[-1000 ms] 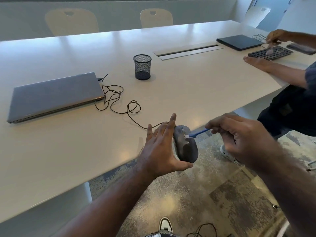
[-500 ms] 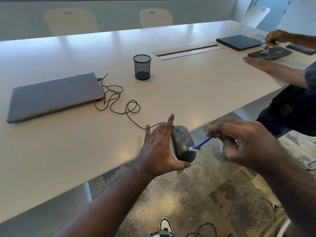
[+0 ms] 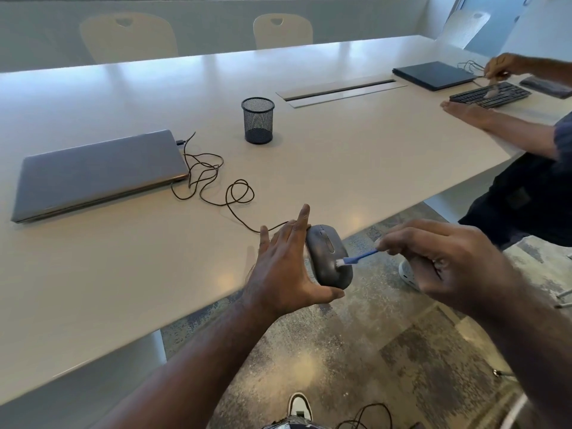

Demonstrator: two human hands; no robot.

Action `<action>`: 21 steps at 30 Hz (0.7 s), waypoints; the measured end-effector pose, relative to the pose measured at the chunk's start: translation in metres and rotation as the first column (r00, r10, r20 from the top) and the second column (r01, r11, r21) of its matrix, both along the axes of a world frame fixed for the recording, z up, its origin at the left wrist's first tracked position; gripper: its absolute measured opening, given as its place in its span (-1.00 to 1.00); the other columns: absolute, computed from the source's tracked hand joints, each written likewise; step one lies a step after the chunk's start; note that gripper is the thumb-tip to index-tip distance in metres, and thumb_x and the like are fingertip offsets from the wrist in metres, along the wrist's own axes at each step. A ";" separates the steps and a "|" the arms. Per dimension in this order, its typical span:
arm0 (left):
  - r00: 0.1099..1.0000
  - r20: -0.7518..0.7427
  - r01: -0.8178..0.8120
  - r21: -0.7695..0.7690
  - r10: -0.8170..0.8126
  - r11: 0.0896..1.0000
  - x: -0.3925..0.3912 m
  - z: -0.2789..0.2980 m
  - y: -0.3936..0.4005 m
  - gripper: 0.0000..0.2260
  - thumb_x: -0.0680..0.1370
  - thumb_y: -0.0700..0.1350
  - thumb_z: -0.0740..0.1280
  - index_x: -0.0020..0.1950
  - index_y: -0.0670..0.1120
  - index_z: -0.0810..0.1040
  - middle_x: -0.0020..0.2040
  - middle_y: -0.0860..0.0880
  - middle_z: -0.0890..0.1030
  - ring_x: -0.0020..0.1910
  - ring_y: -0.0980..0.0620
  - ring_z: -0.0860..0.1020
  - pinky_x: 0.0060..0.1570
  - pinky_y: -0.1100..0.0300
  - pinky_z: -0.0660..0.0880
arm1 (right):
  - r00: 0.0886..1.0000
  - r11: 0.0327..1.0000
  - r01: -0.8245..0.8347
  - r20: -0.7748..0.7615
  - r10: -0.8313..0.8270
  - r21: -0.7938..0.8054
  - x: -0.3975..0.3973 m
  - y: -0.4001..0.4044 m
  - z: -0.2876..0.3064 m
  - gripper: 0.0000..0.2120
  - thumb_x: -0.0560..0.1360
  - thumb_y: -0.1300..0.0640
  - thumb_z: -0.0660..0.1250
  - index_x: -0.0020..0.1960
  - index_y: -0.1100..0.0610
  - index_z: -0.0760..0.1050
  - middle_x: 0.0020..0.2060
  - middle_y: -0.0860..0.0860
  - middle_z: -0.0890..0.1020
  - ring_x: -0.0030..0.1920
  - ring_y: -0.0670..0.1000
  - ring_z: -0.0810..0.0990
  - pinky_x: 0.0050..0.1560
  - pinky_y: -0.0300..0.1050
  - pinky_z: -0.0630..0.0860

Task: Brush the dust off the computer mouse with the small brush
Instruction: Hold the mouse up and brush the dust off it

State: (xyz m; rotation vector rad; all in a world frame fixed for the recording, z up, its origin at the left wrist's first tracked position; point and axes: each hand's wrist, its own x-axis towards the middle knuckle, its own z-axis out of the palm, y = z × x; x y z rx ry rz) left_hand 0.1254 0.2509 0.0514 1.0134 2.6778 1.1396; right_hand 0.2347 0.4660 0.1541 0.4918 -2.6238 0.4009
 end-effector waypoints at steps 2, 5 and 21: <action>1.000 0.007 -0.009 0.016 0.009 1.000 -0.002 0.000 0.000 0.28 0.16 0.48 0.43 0.58 0.14 -0.34 0.55 0.01 0.26 0.56 0.08 0.13 0.51 -0.07 -0.32 | 1.000 1.000 -0.018 0.009 0.018 -0.003 0.001 -0.002 -0.002 -0.78 0.46 0.29 0.31 0.01 0.10 0.67 -0.11 -0.07 0.70 -0.23 -0.04 0.67 -0.31 -0.08 0.62; 0.999 0.014 -0.030 0.039 0.030 0.999 -0.005 -0.001 -0.003 0.28 0.16 0.46 0.46 0.60 0.13 -0.30 0.53 0.01 0.29 0.55 0.06 0.16 0.50 -0.06 -0.30 | 0.999 0.999 -0.006 0.053 0.004 0.040 0.001 0.001 -0.004 -0.77 0.42 0.29 0.35 -0.02 0.07 0.67 -0.16 -0.10 0.69 -0.27 -0.06 0.65 -0.34 -0.11 0.61; 0.999 0.036 -0.024 0.151 0.018 0.988 -0.007 0.001 -0.007 0.26 0.18 0.36 0.54 0.63 0.06 -0.17 0.42 0.13 0.36 0.34 0.59 0.00 0.53 -0.14 -0.17 | 0.954 0.881 0.280 0.005 -0.301 -0.382 -0.013 0.008 -0.026 -0.69 0.46 0.43 0.33 0.05 0.09 0.64 -0.17 -0.07 0.67 -0.09 -0.21 0.65 -0.08 -0.40 0.55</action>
